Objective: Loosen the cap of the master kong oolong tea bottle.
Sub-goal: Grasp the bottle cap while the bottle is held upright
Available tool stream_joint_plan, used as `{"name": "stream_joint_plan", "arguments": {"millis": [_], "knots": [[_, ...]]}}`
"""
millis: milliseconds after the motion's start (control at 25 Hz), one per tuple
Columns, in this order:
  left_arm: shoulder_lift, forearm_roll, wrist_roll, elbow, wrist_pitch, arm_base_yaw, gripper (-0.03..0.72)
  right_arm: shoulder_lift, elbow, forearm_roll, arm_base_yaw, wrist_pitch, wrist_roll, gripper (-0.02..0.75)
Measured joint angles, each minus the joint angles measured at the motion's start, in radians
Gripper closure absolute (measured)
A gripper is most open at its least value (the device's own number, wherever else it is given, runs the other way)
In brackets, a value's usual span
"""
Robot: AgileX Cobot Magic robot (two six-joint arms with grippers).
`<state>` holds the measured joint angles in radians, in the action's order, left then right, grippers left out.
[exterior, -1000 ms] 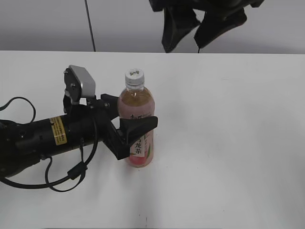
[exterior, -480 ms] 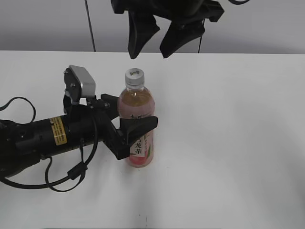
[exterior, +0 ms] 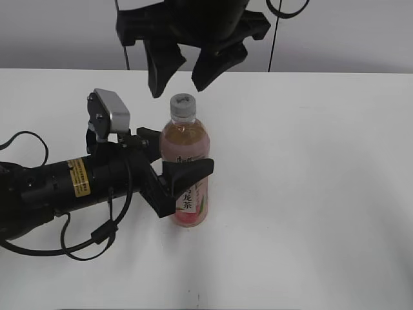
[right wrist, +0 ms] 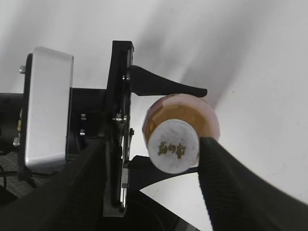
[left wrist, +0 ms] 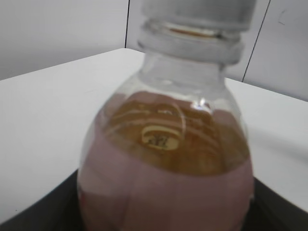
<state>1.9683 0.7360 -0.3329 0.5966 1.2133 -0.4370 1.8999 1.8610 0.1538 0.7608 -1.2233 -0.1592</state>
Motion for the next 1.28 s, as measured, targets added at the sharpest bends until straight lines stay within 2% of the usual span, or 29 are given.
{"name": "stream_joint_plan", "arguments": {"millis": [640,920,1120,1280], "knots": [[0.0,0.007,0.0,0.0,0.0,0.0,0.233,0.005,0.002,-0.079,0.012,0.0,-0.007,0.282],[0.0,0.007,0.0,0.0,0.0,0.0,0.233,0.043,0.003,-0.03,0.012,0.0,0.02,0.282],[0.0,0.007,0.0,0.0,0.0,0.0,0.233,0.046,0.003,-0.056,0.012,0.0,0.021,0.285],[0.0,0.007,0.0,0.0,0.0,0.0,0.233,0.046,0.003,-0.043,0.012,0.0,0.022,0.323]]}}
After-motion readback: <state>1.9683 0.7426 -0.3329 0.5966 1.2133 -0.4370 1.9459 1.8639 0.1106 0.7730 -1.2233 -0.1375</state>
